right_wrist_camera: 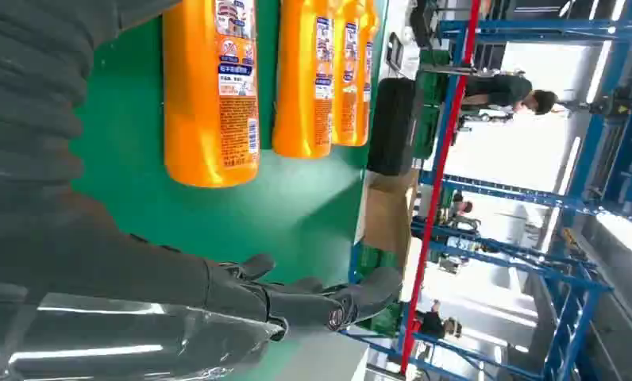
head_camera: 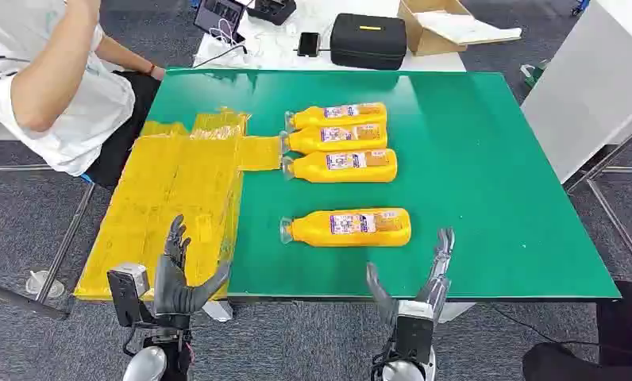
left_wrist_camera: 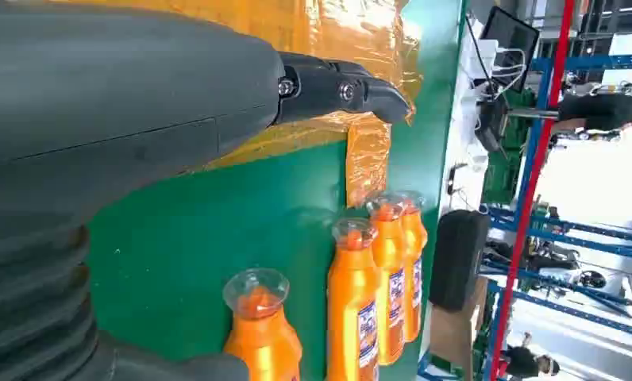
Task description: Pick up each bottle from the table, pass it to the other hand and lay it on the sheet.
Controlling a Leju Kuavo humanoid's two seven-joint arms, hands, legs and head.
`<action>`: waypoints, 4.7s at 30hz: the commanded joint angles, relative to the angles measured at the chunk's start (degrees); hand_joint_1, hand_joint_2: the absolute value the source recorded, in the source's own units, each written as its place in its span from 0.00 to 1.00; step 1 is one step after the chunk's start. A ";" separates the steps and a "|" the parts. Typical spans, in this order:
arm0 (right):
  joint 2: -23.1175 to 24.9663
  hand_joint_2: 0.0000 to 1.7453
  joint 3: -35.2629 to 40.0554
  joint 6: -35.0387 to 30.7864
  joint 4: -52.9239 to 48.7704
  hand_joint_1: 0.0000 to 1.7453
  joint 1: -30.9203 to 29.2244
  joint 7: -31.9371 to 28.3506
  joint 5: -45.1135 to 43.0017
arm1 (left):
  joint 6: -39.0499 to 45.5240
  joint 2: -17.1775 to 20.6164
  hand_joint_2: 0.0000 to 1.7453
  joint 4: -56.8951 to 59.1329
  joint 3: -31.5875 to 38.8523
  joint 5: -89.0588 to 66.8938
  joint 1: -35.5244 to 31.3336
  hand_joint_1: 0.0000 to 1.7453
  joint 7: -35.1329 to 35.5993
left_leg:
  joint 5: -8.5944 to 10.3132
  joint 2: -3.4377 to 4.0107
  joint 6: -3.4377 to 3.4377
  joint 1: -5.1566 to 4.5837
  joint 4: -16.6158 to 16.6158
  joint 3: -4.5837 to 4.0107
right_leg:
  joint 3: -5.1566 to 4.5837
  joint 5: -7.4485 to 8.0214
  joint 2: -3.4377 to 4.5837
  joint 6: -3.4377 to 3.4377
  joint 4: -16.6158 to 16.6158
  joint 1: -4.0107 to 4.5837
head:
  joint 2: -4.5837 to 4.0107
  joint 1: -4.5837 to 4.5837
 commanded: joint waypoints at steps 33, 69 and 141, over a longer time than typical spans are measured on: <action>-14.52 1.00 13.89 41.43 37.20 0.00 -41.65 29.71 20.28 | 0.64 1.97 1.00 8.79 3.50 -1.26 -12.34 0.00 -1.60 | 0.09 0.16 0.10 -0.03 0.00 0.20 | 0.20 0.10 0.14 -0.01 -0.01 0.00 | 0.00 0.00; -36.78 1.00 36.58 55.07 31.85 0.00 -46.11 33.13 11.76 | -0.52 2.40 1.00 11.56 4.02 -0.65 -12.83 0.00 -2.17 | 0.12 -0.20 0.13 -0.12 0.03 0.12 | 0.27 0.07 -0.23 0.06 -0.02 -0.07 | 0.02 0.00; -21.01 1.00 9.15 29.66 22.32 1.00 -26.62 24.70 19.09 | -1.07 1.87 1.00 10.01 4.35 1.15 -10.49 0.00 -0.80 | 0.07 -0.05 0.13 -0.06 -0.03 0.34 | 0.42 0.05 -0.14 0.01 -0.10 0.00 | 0.00 0.00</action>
